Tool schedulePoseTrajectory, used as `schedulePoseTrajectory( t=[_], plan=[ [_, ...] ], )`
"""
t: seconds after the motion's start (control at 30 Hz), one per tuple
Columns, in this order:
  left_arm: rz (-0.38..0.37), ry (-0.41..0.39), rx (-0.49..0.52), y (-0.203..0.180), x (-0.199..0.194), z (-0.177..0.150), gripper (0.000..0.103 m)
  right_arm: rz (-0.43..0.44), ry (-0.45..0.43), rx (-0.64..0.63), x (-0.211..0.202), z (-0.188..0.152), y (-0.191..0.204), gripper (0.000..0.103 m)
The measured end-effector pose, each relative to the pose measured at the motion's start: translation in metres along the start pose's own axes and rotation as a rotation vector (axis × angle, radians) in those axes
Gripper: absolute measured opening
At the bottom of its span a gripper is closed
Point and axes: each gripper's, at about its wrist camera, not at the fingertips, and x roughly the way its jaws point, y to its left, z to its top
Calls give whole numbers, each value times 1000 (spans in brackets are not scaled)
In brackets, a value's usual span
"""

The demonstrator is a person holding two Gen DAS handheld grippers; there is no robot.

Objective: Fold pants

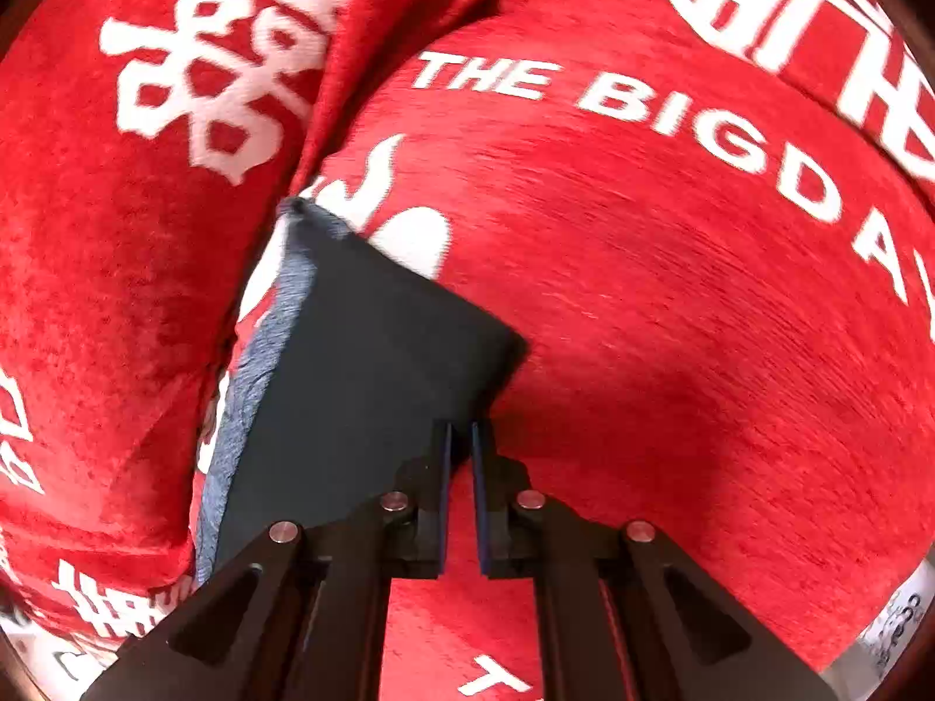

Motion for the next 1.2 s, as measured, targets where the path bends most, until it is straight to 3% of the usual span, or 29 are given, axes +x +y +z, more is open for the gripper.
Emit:
schedulePoseTrajectory(
  t=[0.07,0.13,0.23,0.27,0.37,0.47,0.57,0.7,0.83,0.93,1.03,1.2],
  plan=[
    [19,-19,1,0,-5,4,103,-27,-14,-5,-8,-1,1,8],
    [34,-68,1,1,-14,13,103,-130,-68,-37,-22,-4,9,12],
    [32,-101,-31,8,-18,34,103,-94,-155,-148,-43,-5,35,13],
    [33,-98,-43,9,-17,41,103,-78,-157,-217,-42,-5,50,19],
    [51,-95,-91,15,-8,61,103,-32,-97,-367,-20,-6,93,23],
    [78,-98,-120,19,4,71,103,-16,-23,-439,15,-10,122,23],
    [84,-38,-125,21,26,69,103,-66,-13,-528,43,-15,143,23],
    [55,-56,-142,24,28,60,103,-183,-50,-643,67,-12,153,23],
    [58,-54,-130,25,29,59,103,-229,-95,-578,63,12,137,23],
    [60,-52,-139,24,29,58,103,-184,-59,-433,46,25,118,24],
    [69,-49,-139,22,28,57,103,-129,-31,-397,30,18,106,26],
    [85,-56,-115,15,23,56,103,-51,16,-378,3,-11,82,41]
  ],
)
